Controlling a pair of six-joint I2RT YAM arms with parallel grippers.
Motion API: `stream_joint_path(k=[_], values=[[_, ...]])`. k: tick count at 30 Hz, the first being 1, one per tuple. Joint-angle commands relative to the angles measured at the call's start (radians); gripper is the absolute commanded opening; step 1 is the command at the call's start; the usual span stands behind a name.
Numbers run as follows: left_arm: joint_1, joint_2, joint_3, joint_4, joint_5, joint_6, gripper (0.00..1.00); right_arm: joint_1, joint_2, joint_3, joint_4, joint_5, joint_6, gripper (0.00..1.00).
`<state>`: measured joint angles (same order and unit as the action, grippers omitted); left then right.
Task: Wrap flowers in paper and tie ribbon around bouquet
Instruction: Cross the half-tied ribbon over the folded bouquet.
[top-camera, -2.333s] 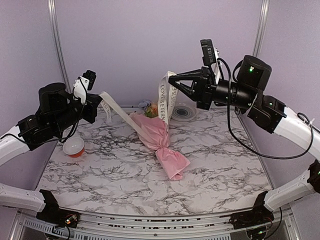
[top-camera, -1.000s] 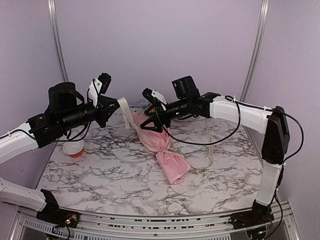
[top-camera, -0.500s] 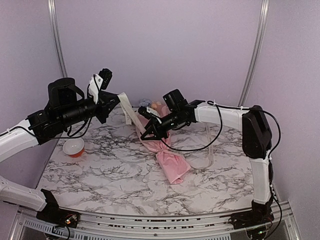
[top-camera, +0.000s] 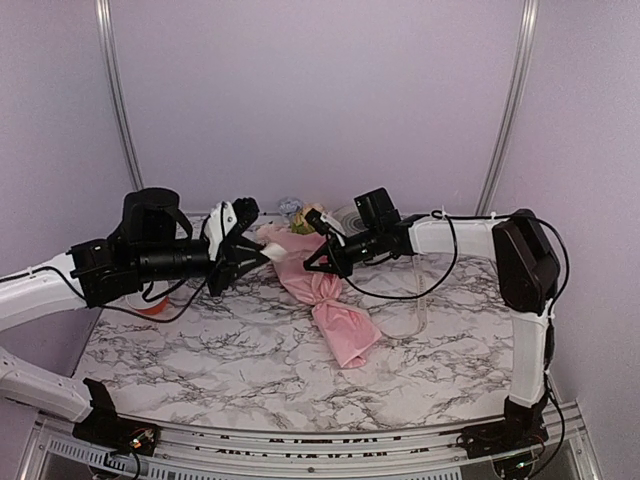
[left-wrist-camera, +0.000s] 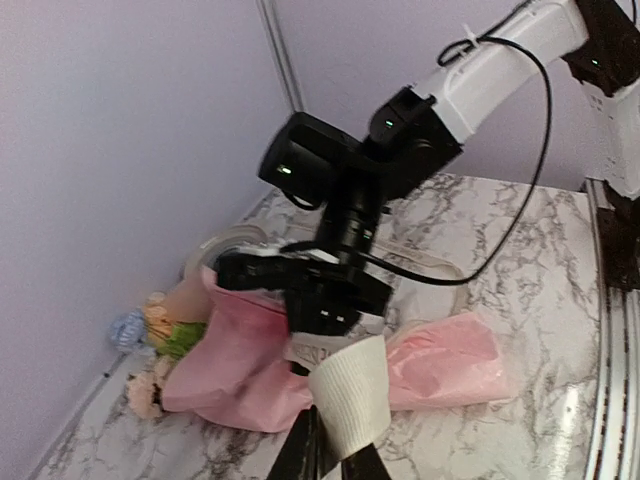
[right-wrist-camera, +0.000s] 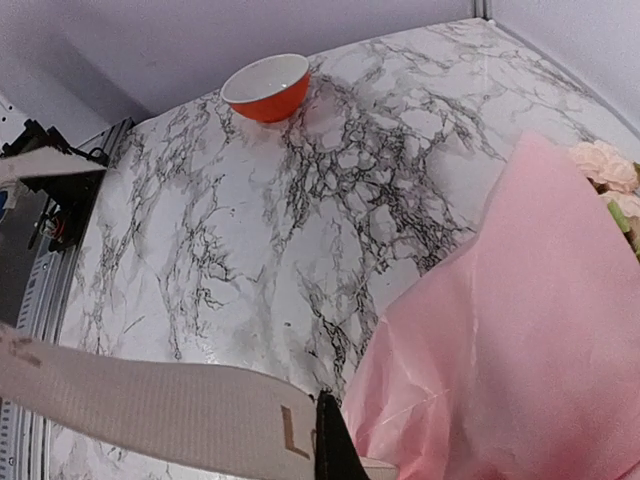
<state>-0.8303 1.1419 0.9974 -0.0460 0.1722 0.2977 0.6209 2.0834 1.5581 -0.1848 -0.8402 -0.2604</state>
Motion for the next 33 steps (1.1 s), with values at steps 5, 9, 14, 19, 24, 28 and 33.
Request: stream_joint_path(k=[5, 9, 14, 19, 24, 28, 33], values=[[-0.133, 0.206, -0.191, -0.133, 0.108, 0.158, 0.58, -0.001, -0.135, -0.093, 0.200, 0.075, 0.068, 0.00], [-0.126, 0.243, -0.208, -0.070, 0.135, 0.201, 0.72, 0.002, -0.148, -0.115, 0.217, 0.045, 0.066, 0.00], [-0.010, 0.265, -0.234, 0.197, 0.276, 0.144, 0.71, 0.011, -0.166, -0.140, 0.239, 0.032, 0.054, 0.00], [0.099, 0.418, -0.177, 0.517, 0.275, -0.068, 0.42, 0.020, -0.172, -0.144, 0.221, 0.026, 0.035, 0.00], [0.131, 0.612, -0.062, 0.661, 0.256, -0.203, 0.51, 0.021, -0.176, -0.152, 0.230, 0.038, 0.047, 0.00], [0.131, 0.700, -0.015, 0.733, 0.317, -0.242, 0.53, 0.022, -0.181, -0.162, 0.232, 0.036, 0.049, 0.00], [0.130, 0.750, -0.011, 0.779, 0.340, -0.279, 0.22, 0.022, -0.186, -0.173, 0.239, 0.043, 0.051, 0.00]])
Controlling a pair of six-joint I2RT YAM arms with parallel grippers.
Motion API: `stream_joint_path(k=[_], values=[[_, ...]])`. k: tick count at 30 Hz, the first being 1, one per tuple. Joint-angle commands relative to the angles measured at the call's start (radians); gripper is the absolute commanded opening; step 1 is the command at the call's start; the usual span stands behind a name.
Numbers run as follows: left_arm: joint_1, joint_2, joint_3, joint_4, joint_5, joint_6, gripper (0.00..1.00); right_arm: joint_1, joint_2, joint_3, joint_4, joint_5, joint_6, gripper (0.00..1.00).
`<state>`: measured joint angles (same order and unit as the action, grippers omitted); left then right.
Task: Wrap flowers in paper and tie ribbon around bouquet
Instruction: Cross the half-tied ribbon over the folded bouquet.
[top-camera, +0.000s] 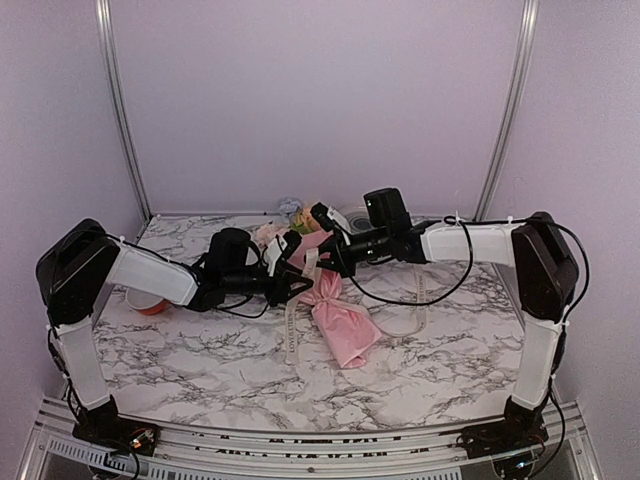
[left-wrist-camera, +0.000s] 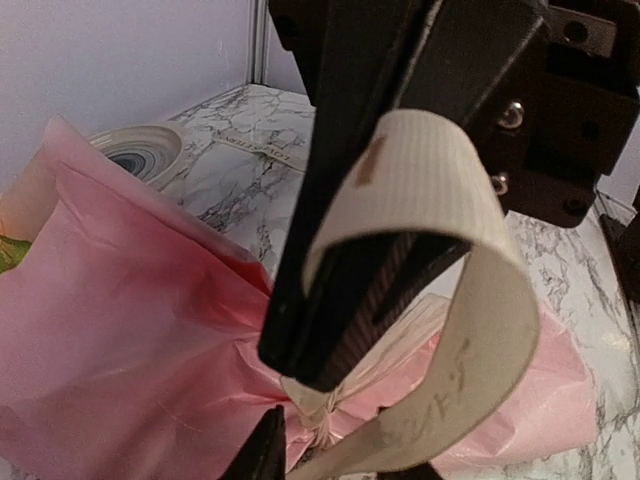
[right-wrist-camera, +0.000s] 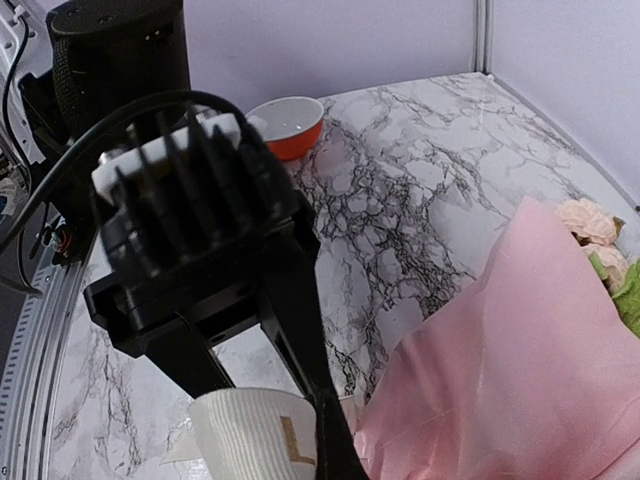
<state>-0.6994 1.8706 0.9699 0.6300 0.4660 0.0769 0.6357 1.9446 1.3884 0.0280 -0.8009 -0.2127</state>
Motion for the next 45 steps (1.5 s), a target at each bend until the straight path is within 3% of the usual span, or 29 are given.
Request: stream_joint_path(k=[1, 3, 6, 9, 12, 17, 21, 23, 25, 26, 27, 28, 34, 38, 42, 45], values=[[-0.001, 0.025, 0.013, 0.111, 0.056, -0.069, 0.11, 0.007, -0.047, -0.006, 0.031, 0.009, 0.007, 0.00], [-0.002, 0.026, 0.003, 0.119, 0.080, -0.096, 0.00, 0.006, -0.046, -0.013, 0.037, 0.019, 0.015, 0.00], [-0.007, 0.020, -0.026, 0.133, 0.106, -0.131, 0.00, 0.001, -0.048, -0.027, 0.067, 0.042, 0.039, 0.00], [-0.027, 0.024, -0.052, 0.151, 0.122, -0.152, 0.00, -0.010, -0.045, -0.039, 0.101, 0.058, 0.072, 0.13], [-0.045, 0.047, -0.058, 0.155, 0.130, -0.157, 0.00, -0.021, -0.037, -0.035, 0.115, 0.057, 0.100, 0.16], [-0.046, 0.078, -0.052, 0.165, 0.121, -0.166, 0.00, -0.022, -0.033, -0.040, 0.132, 0.018, 0.120, 0.12], [-0.045, 0.089, -0.048, 0.165, 0.103, -0.155, 0.00, -0.020, -0.032, -0.047, 0.136, -0.022, 0.122, 0.01], [-0.042, 0.083, -0.054, 0.165, 0.093, -0.147, 0.00, -0.021, -0.036, -0.058, 0.137, -0.032, 0.114, 0.00], [-0.036, 0.067, -0.069, 0.165, 0.080, -0.139, 0.08, -0.021, -0.040, -0.062, 0.135, -0.032, 0.105, 0.00], [-0.032, 0.055, -0.079, 0.165, 0.071, -0.134, 0.25, -0.021, -0.042, -0.062, 0.129, -0.034, 0.099, 0.00], [-0.029, 0.041, -0.092, 0.165, 0.062, -0.125, 0.35, -0.021, -0.043, -0.061, 0.123, -0.037, 0.092, 0.00], [-0.023, 0.024, -0.108, 0.163, 0.058, -0.114, 0.39, -0.021, -0.045, -0.061, 0.118, -0.041, 0.086, 0.00], [0.012, -0.070, -0.182, 0.117, 0.085, -0.032, 0.58, -0.021, -0.053, -0.050, 0.093, -0.072, 0.056, 0.00], [0.049, -0.015, -0.096, 0.094, 0.162, -0.040, 0.66, -0.021, -0.046, -0.043, 0.099, -0.076, 0.069, 0.00], [0.048, 0.058, 0.010, 0.107, 0.131, -0.081, 0.70, -0.020, -0.039, -0.035, 0.107, -0.072, 0.083, 0.00], [0.036, 0.089, 0.041, 0.150, 0.207, -0.080, 0.72, -0.020, -0.032, -0.030, 0.112, -0.067, 0.098, 0.00]])
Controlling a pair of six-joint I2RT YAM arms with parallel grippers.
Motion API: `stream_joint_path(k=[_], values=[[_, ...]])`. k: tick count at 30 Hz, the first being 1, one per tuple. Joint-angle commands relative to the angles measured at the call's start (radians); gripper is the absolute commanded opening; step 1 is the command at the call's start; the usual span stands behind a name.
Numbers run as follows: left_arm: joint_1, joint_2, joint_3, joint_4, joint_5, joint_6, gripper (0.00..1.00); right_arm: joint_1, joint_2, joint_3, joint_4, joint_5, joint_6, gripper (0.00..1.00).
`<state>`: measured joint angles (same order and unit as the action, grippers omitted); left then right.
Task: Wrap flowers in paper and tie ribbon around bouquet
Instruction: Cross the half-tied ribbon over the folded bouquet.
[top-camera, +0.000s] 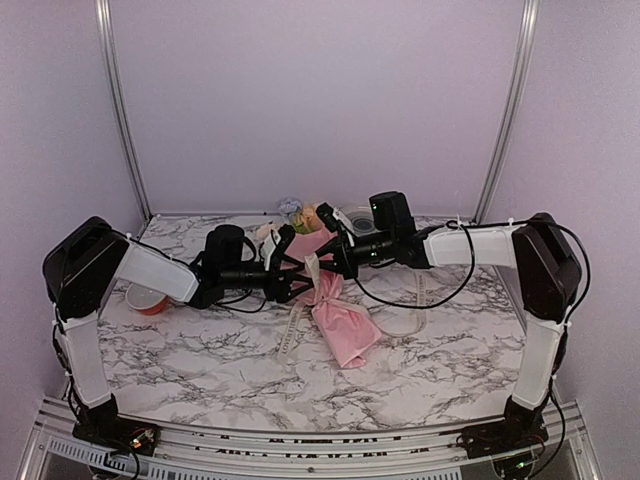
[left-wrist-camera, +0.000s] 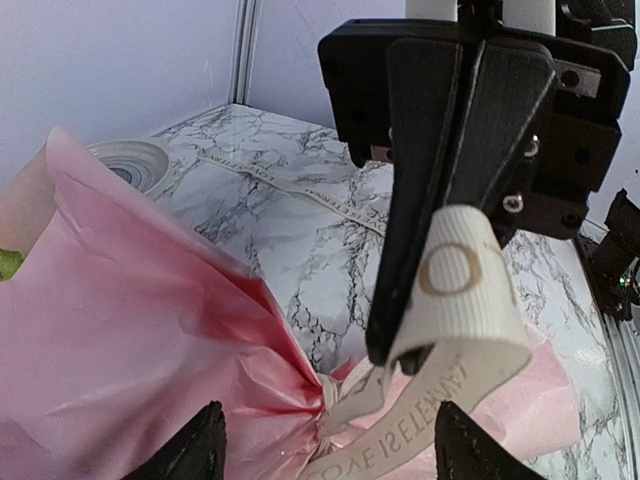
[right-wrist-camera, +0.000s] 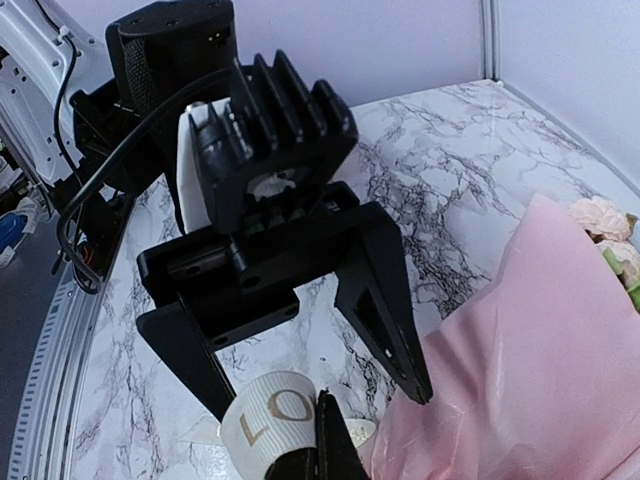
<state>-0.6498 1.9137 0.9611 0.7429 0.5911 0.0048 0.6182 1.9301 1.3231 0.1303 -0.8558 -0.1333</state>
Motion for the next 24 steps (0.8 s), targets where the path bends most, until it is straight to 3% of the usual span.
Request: stream_joint_path(k=[1, 8, 14, 19, 24], values=[[-0.019, 0.052, 0.054, 0.042, 0.100, 0.003, 0.72, -0.003, -0.015, 0.038, 0.008, -0.010, 0.021, 0.00], [-0.021, 0.083, 0.065, 0.049, 0.155, 0.022, 0.66, -0.004, -0.005, 0.049, -0.003, 0.004, 0.023, 0.00], [-0.014, 0.029, -0.018, 0.050, 0.155, 0.082, 0.68, -0.011, -0.005, 0.051, -0.012, 0.010, 0.017, 0.00], [-0.021, 0.087, 0.051, 0.048, 0.024, 0.046, 0.76, -0.011, 0.022, 0.066, -0.012, 0.014, 0.021, 0.00], [-0.061, 0.108, 0.084, 0.102, 0.027, -0.004, 0.72, -0.016, 0.030, 0.061, -0.007, 0.009, 0.025, 0.00]])
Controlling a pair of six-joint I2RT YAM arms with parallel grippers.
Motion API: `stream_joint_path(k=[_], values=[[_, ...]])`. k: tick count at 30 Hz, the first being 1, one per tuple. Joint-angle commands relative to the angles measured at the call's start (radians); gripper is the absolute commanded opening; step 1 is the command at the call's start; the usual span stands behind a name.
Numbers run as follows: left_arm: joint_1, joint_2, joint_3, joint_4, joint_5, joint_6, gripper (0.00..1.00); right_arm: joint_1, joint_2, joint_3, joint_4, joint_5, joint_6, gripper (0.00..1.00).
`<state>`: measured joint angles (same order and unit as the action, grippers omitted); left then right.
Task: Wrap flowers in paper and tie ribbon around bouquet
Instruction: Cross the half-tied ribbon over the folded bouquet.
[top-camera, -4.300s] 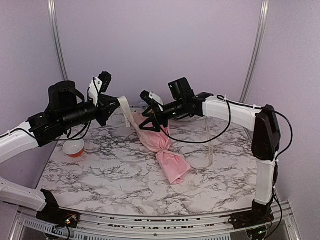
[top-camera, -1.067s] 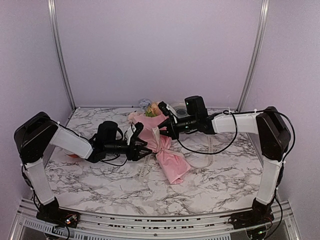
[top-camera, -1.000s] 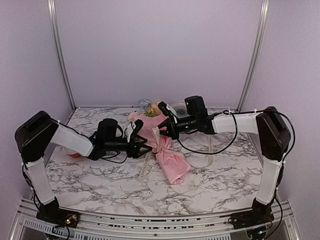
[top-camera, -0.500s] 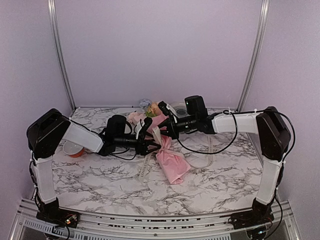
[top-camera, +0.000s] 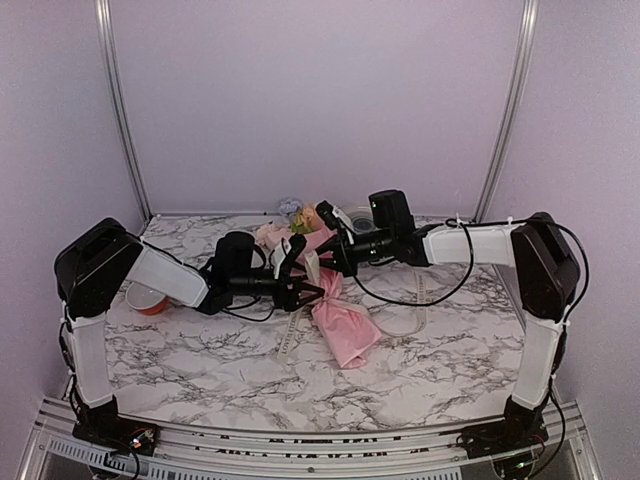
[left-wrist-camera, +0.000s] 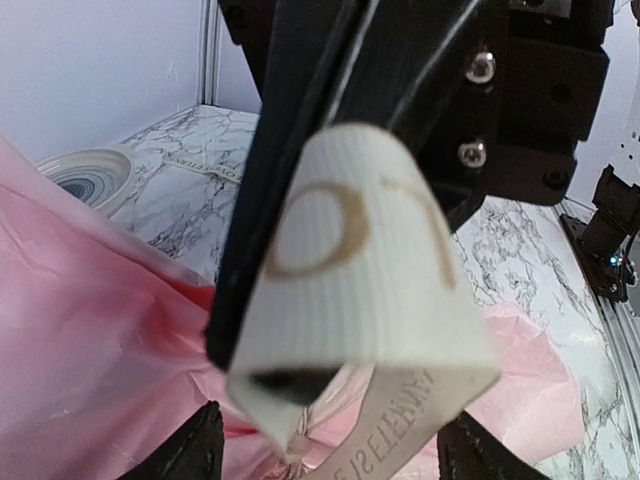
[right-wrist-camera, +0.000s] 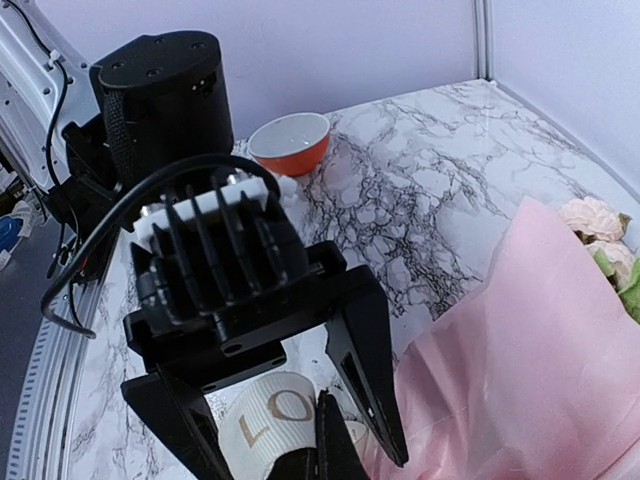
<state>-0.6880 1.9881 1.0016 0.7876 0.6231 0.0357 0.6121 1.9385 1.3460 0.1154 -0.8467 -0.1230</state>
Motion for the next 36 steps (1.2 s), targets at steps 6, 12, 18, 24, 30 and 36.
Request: stream_joint_path(k=[6, 12, 18, 24, 30, 36], values=[[-0.032, 0.042, 0.026, 0.098, 0.018, -0.051, 0.43, -0.020, 0.023, 0.038, 0.011, -0.005, 0.033, 0.00], [-0.023, 0.042, 0.012, 0.102, 0.011, -0.070, 0.00, -0.027, 0.012, 0.026, -0.021, 0.027, 0.043, 0.00], [-0.013, 0.052, 0.013, 0.102, -0.016, -0.090, 0.00, -0.048, -0.038, 0.001, -0.083, 0.156, 0.099, 0.19], [-0.013, 0.051, 0.008, 0.102, -0.002, -0.073, 0.00, -0.153, -0.180, -0.079, -0.262, 0.606, 0.223, 0.40], [-0.014, 0.052, 0.003, 0.097, 0.004, -0.042, 0.00, -0.274, -0.119, -0.007, -0.617, 1.122, 0.359, 0.63], [-0.014, 0.053, -0.008, 0.089, 0.026, -0.033, 0.00, -0.317, 0.028, 0.086, -0.751, 1.067, 0.362, 0.68]])
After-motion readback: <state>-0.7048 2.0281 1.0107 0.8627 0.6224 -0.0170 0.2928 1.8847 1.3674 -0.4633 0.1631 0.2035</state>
